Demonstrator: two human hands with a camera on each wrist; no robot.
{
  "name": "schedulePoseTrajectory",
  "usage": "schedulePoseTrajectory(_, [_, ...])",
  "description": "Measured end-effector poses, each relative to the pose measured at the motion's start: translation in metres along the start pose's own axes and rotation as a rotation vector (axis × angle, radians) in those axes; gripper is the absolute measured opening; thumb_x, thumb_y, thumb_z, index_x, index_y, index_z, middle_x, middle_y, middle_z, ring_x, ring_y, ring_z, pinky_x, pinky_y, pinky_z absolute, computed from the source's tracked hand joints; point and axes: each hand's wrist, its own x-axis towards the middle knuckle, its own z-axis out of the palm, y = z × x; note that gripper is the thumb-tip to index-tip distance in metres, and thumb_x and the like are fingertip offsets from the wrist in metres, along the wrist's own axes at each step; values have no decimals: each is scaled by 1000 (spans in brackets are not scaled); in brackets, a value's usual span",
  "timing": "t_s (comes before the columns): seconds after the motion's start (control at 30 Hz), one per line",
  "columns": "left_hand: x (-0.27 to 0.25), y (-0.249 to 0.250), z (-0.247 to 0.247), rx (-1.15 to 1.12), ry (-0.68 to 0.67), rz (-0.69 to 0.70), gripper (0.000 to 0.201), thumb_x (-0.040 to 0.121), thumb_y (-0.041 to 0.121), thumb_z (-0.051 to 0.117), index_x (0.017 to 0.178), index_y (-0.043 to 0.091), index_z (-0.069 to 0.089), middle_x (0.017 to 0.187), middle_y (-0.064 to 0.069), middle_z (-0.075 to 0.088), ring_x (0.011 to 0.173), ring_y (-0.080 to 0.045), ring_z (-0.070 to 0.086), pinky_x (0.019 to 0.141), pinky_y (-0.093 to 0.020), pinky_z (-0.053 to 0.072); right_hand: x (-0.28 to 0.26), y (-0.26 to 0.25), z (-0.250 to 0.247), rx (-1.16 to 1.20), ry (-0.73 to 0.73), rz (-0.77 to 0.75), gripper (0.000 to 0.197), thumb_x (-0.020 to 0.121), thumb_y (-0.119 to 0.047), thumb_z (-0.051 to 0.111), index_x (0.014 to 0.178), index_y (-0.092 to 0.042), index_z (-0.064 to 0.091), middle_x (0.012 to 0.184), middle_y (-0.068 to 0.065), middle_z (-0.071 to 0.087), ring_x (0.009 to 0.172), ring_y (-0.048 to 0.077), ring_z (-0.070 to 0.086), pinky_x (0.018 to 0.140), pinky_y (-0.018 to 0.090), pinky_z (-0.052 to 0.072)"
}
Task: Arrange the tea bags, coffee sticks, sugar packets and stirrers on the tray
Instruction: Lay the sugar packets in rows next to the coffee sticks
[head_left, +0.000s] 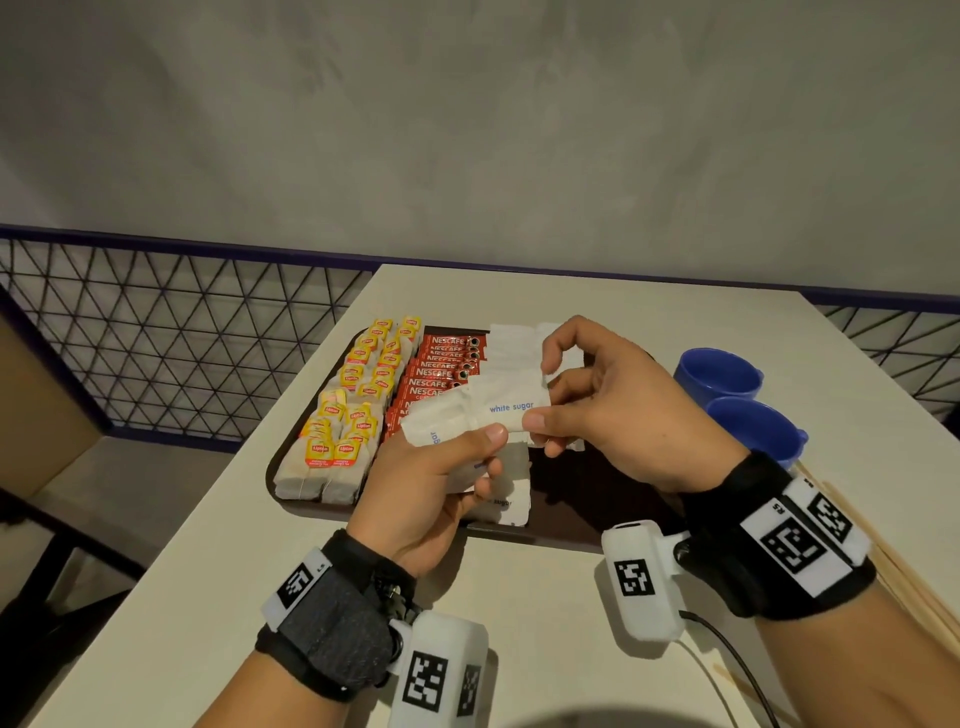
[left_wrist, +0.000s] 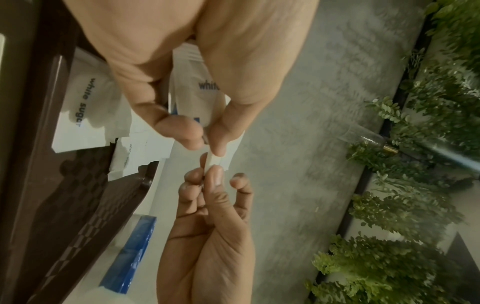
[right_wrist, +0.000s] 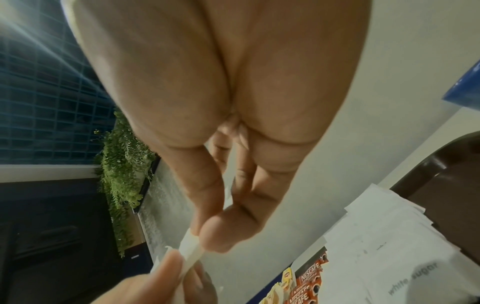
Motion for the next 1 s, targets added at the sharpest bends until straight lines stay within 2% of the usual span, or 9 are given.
schedulePoseTrajectory(0.07, [0, 1, 1, -6, 4, -4, 28, 86, 1, 73, 111, 13, 77, 88, -10, 71, 62, -17, 60, 50, -22, 47, -1, 1, 0, -32, -4, -40, 16, 88, -2, 78, 95, -5, 64, 81, 10, 76, 72, 30, 75, 73, 35, 64])
schedulePoseTrajectory(0.13, [0, 1, 1, -15, 12, -5, 22, 85, 1, 73, 104, 11, 78, 86, -12, 67, 63, -18, 60, 51, -22, 46, -1, 2, -2, -85, 17, -37, 6, 89, -2, 77, 89, -7, 74, 81, 6, 76, 70, 27, 74, 71, 28, 63])
schedulePoseTrajectory(0.2, [1, 3, 0, -26, 50, 8, 22, 85, 0, 74, 106, 7, 74, 83, -11, 66, 66, -19, 59, 53, -22, 47, 1, 5, -8, -136, 95, 4, 9, 88, -7, 79, 91, -15, 79, 79, 2, 76, 66, 20, 74, 68, 24, 62])
schedulePoseTrajectory(0.27, [2, 5, -1, -54, 69, 2, 27, 84, 2, 75, 110, 5, 68, 80, -11, 63, 67, -20, 56, 54, -23, 47, 3, 11, -14, -219, 183, 44, 11, 88, -14, 81, 92, -24, 80, 77, 1, 75, 65, 18, 74, 70, 26, 62])
schedulePoseTrajectory(0.37, [3, 7, 0, -115, 71, -16, 31, 86, 0, 72, 116, 2, 64, 81, -9, 63, 68, -19, 58, 53, -22, 49, 2, 24, -16, -201, 213, 125, 10, 88, -16, 81, 89, -25, 81, 77, 0, 78, 67, 14, 73, 69, 24, 62])
schedulePoseTrajectory(0.43, [2, 9, 2, -141, 68, -26, 31, 87, -2, 71, 117, 2, 63, 83, -8, 63, 68, -18, 60, 53, -22, 50, 5, 29, -15, -211, 191, 173, 11, 89, -15, 79, 89, -26, 81, 77, -7, 78, 65, 8, 72, 66, 18, 59])
schedulePoseTrajectory(0.57, [0, 11, 1, -159, 65, -35, 38, 88, -1, 71, 125, 0, 63, 86, -9, 63, 68, -15, 62, 54, -21, 51, 16, 33, -11, -388, 65, 280, 14, 87, -15, 82, 98, -25, 80, 88, -8, 76, 66, 7, 74, 60, 12, 54])
schedulePoseTrajectory(0.8, [-5, 17, 4, -144, 45, -48, 23, 89, -1, 69, 111, 4, 65, 85, -12, 61, 65, -15, 60, 56, -21, 51, 32, 35, -10, -463, -5, 343, 12, 88, -8, 79, 98, -16, 81, 95, 2, 77, 84, 20, 77, 76, 26, 64])
schedulePoseTrajectory(1.0, [-6, 18, 4, -172, 57, -51, 16, 90, -3, 68, 105, 4, 66, 83, -11, 62, 68, -17, 61, 58, -23, 50, 39, 38, -7, -514, -34, 388, 13, 87, -4, 80, 98, -11, 80, 90, 4, 75, 74, 13, 71, 60, 16, 57])
